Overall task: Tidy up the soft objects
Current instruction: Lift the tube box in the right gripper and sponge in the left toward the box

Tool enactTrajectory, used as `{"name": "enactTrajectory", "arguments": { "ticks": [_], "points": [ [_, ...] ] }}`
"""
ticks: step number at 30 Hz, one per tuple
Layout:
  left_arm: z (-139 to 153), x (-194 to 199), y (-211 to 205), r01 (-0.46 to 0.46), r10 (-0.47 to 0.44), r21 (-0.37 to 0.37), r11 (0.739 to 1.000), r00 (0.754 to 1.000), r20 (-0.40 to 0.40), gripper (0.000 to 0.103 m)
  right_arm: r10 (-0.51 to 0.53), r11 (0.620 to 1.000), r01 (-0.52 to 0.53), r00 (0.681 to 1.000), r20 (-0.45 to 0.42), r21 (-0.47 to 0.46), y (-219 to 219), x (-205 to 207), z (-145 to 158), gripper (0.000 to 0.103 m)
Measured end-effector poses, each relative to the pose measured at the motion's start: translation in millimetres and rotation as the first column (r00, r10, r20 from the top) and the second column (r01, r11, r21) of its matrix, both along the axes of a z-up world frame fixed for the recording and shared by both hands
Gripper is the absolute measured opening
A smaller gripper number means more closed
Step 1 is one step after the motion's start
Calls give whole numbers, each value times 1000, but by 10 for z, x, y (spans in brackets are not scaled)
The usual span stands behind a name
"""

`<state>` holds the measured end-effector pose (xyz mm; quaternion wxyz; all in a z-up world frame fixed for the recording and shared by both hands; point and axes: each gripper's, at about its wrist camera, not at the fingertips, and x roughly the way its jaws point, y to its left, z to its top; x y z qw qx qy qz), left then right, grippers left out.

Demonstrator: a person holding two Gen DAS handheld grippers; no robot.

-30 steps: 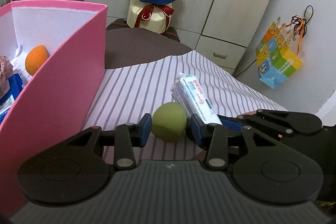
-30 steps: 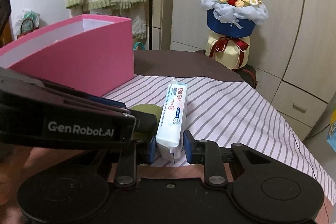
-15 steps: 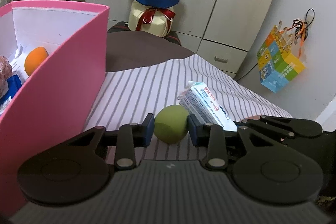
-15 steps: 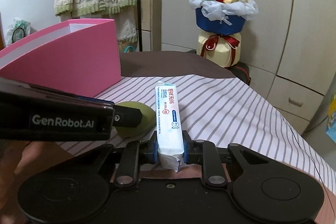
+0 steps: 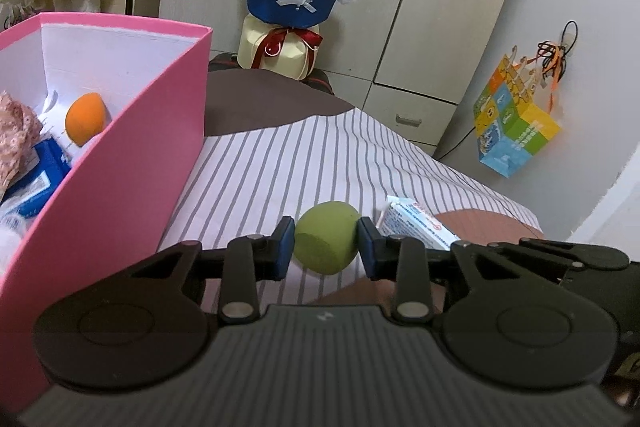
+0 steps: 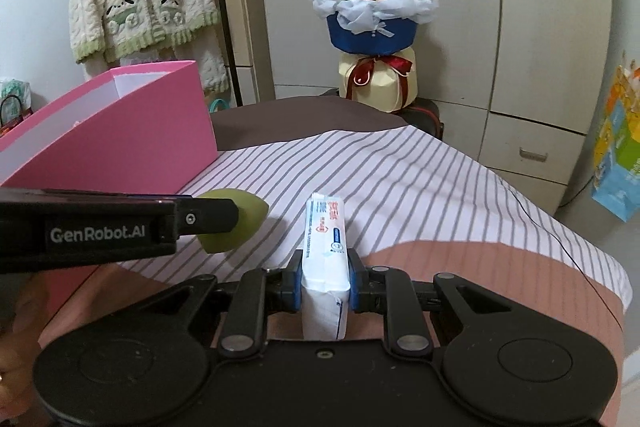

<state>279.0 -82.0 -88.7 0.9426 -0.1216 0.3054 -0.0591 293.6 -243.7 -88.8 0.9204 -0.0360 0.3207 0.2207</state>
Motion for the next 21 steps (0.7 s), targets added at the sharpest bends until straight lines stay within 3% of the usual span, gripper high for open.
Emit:
{"name": "enactTrajectory", "arguments": {
  "ticks": [21],
  "points": [
    [-9,-937,121,131,-131,-11,991,991,17,32,-60,998,60,998,5,36,-134,-994,101,22]
  ]
}}
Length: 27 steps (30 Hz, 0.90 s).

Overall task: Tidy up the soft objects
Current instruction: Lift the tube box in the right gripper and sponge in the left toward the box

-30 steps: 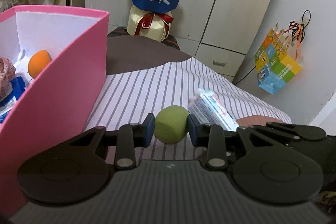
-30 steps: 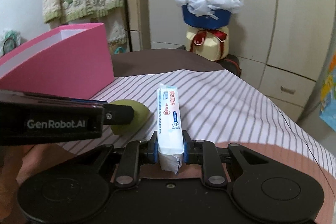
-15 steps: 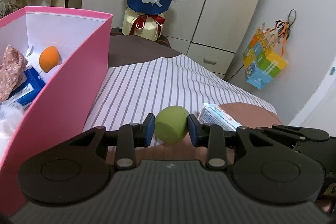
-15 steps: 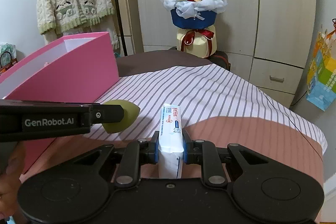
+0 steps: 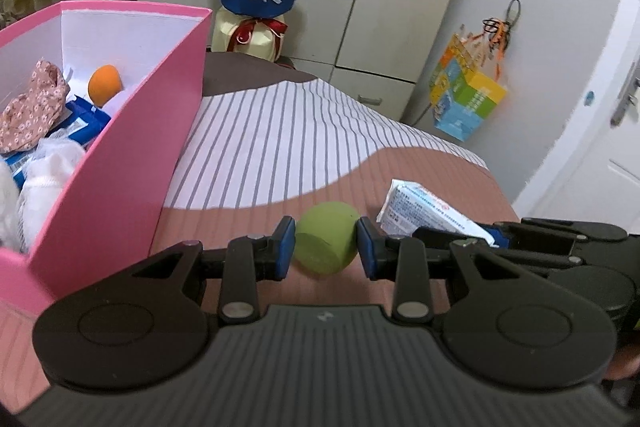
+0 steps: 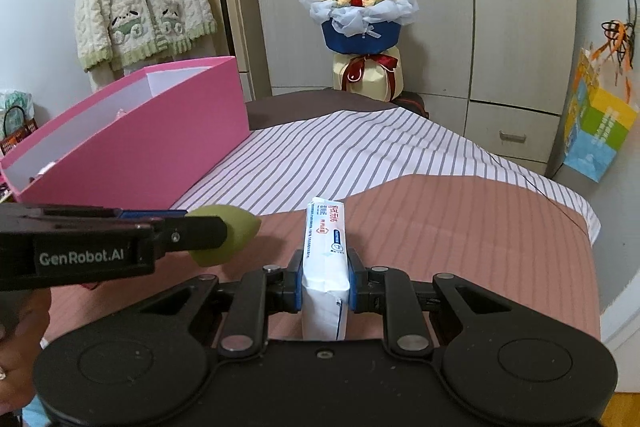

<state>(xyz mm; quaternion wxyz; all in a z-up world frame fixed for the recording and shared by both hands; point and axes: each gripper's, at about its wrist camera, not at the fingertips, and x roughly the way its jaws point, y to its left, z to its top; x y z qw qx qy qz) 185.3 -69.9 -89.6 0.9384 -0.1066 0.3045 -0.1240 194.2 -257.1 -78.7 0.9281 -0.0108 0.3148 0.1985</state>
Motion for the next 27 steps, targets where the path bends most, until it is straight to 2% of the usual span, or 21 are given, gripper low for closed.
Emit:
{"name": "enactTrajectory", "arguments": {
  "ticks": [7,14,18,27],
  "points": [
    [55,-233,169,61,-61,-7,998,998,-11,32,4,1000,-4,1000,19,13,-9,-282,73,23],
    [60,-497,321,108,-108,-6,994,993,-37,32,36,999,-36,999,-5,15,57,-541,46,23],
    [72,-595,401,133,-131,18,991,988,-82,32,85,996,-85,996,-34,3,133,-658,79,23],
    [183,-910,742,174,-171,2,985,975,-143,31,194,978,-200,975,-113,-50,359,-989,222,23]
  ]
}}
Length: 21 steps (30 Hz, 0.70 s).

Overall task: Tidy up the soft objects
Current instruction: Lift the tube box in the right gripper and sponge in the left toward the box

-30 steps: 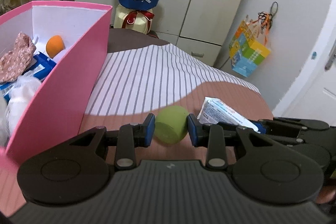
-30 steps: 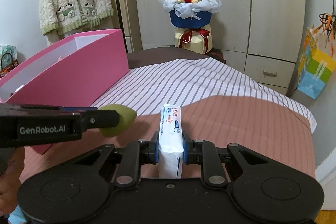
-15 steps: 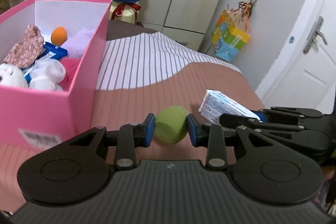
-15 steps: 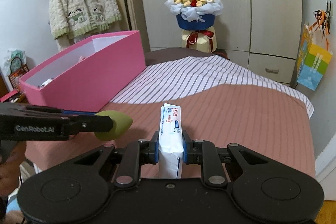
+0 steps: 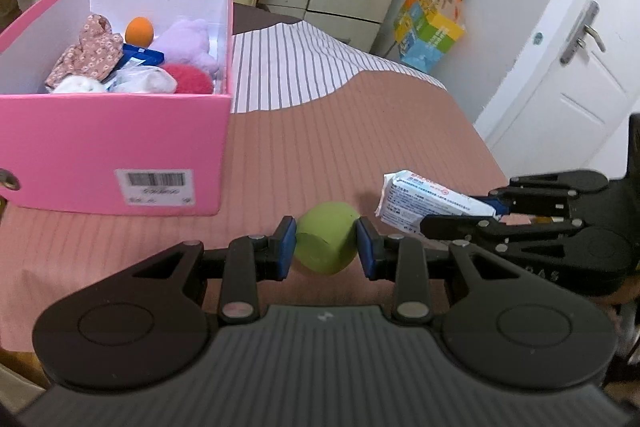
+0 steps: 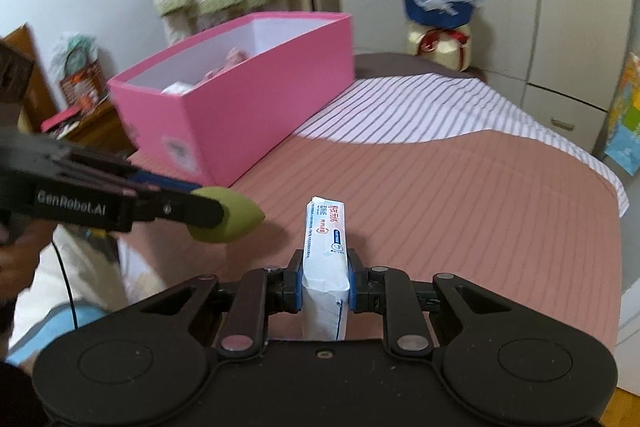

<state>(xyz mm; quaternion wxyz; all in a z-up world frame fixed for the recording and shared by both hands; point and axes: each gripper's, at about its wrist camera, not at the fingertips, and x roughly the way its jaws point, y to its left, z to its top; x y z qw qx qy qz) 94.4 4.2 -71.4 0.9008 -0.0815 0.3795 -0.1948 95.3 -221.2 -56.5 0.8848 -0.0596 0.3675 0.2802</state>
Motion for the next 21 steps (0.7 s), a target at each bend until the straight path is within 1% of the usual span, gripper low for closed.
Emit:
{"name": "enactTrajectory", "arguments": {
  "ticks": [4,10,13,17,21],
  "points": [
    [5,-138,157,-20,21,24,1000,1000,-13,31,29,999,-29,1000,7,-23,102,-150,151,23],
    [78,-340,452,-27,26,-24,999,998,-50,31,79,997,-78,997,12,-29,271,-335,338,23],
    [191,-437,582,-25,24,-23,999,998,-56,31,112,994,-112,994,1,-16,390,-401,389,23],
    [425,-566,766,-26,26,1,1000,999,-35,31,147,989,-146,989,-10,12,545,-453,460,23],
    [634,-619,951,-51,51,19,999,998,25,31,186,982,-186,983,3,41,704,-445,584,23]
  ]
}}
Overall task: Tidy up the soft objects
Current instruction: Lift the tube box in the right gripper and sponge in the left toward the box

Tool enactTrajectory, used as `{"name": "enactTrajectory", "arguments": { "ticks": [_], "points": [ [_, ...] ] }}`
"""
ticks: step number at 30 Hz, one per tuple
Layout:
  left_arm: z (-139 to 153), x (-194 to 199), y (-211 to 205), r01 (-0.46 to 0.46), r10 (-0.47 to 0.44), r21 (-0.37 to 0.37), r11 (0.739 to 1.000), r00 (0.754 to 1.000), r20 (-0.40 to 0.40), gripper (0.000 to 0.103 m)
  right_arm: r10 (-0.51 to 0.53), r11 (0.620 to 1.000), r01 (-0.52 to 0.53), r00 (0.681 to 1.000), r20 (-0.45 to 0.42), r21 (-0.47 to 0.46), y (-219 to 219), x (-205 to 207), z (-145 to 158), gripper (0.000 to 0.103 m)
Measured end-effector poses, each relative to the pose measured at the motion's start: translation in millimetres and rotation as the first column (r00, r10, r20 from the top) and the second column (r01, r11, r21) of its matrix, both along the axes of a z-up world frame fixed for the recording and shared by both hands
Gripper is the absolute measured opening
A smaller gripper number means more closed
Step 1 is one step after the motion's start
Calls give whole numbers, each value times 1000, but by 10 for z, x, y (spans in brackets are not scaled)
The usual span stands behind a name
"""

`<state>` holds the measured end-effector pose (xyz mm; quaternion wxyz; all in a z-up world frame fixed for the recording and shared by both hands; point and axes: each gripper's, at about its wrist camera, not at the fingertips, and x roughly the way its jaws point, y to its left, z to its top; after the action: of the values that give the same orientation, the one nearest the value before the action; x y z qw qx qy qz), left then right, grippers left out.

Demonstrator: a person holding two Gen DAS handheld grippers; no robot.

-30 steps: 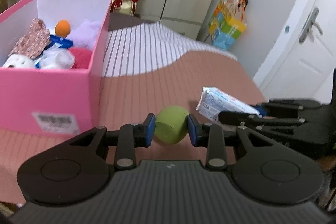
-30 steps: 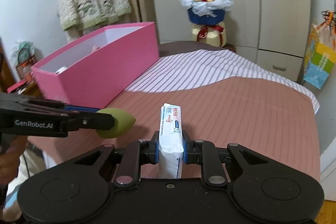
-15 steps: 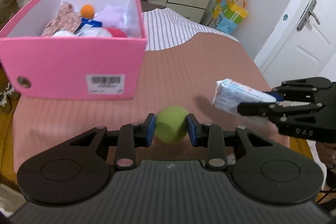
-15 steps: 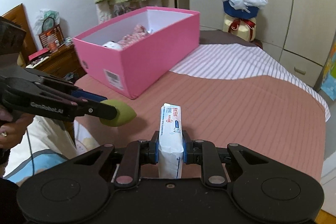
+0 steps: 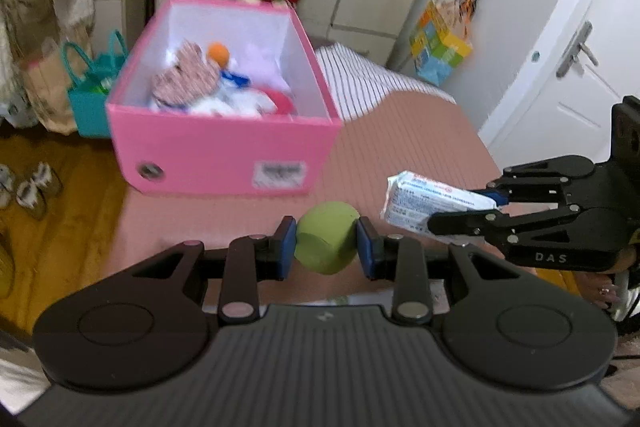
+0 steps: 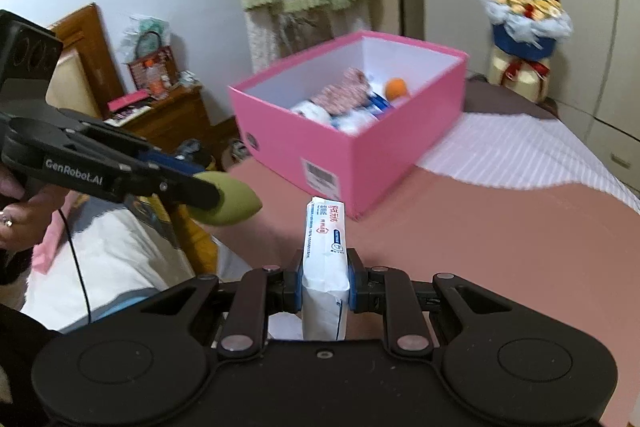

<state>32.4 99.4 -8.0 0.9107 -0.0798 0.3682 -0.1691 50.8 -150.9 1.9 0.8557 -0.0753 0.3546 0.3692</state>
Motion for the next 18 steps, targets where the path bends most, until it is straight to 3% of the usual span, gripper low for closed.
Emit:
{"name": "enactTrajectory", "arguments": {
  "ticks": [8,18],
  "points": [
    [175,313,304,-56,59,-50,997,996,68,31,22,999,-25,998,65,46,313,253,278,23],
    [280,1075,438,-78,92,-88,993,982,167,31,-37,996,26,989,143,80,663,868,485,23]
  ]
}}
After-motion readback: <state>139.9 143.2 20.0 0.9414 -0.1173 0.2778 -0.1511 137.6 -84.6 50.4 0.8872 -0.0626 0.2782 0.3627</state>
